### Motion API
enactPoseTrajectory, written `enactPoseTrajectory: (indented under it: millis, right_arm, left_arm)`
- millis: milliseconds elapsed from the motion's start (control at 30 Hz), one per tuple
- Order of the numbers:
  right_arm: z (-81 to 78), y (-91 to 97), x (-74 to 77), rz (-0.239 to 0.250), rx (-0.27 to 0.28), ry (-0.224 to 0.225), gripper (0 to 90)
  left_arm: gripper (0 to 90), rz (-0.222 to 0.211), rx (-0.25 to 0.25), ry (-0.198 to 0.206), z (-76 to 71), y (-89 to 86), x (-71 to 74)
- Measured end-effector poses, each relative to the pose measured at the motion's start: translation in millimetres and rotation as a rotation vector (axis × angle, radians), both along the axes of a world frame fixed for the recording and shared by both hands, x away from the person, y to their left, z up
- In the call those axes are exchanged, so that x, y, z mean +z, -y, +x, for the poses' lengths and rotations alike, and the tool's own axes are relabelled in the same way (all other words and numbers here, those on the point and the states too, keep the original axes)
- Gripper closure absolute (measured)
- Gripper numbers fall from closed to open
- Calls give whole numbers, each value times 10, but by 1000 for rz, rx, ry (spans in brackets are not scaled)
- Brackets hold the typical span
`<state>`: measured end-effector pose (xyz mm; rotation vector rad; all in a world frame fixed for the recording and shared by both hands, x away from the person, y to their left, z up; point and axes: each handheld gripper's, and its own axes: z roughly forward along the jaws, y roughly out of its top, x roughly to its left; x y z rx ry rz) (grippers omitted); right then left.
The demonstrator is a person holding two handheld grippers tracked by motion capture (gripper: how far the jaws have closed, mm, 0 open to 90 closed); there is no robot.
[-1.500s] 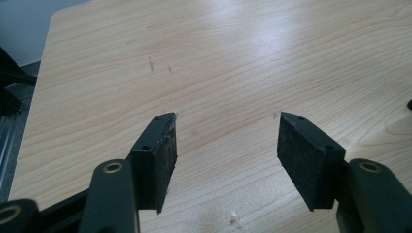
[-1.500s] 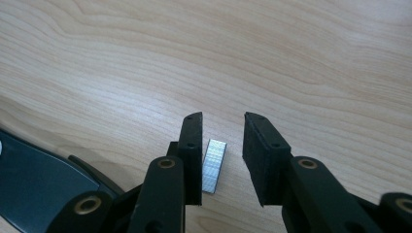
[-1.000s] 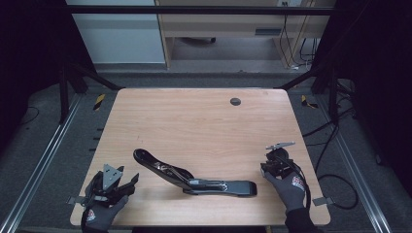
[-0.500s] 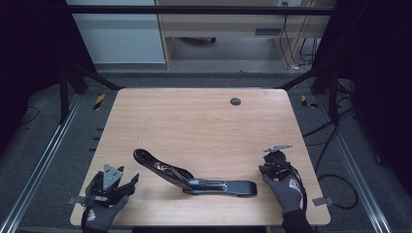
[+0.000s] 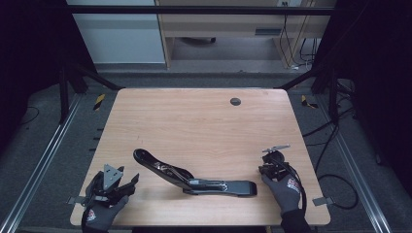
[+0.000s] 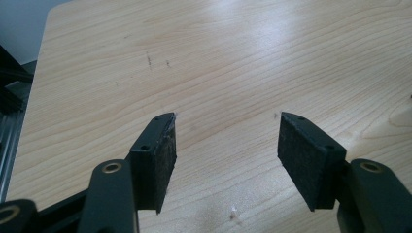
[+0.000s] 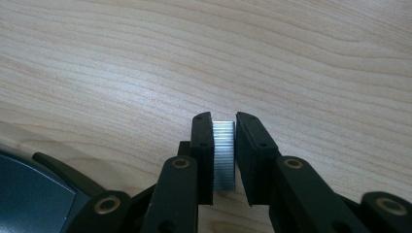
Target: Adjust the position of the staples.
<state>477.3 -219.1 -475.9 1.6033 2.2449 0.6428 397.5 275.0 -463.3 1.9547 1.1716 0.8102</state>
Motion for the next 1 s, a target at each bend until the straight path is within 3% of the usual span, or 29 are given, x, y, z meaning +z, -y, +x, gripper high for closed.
enactPoseTrajectory:
  millis: [300,400,533,667,800,1000]
  right_arm:
    - [4,1,0,-10,13,-12,784]
    - [-21,24,42,-10,47,7,784]
    - [-104,105,114,29,96,33,784]
    - [-191,187,114,18,135,34,784]
    - [-295,291,98,42,188,45,784]
    - [-406,391,45,18,250,51,784]
  left_arm:
    - [393,-1,0,-1,-1,-5,3]
    - [393,-3,2,-1,-1,-8,3]
    - [393,-1,-1,-4,-1,-3,1]
    - [393,-2,1,-4,-1,-1,0]
    - [393,-1,0,-9,0,3,-1]
    - [386,15,-5,-17,-3,20,-4]
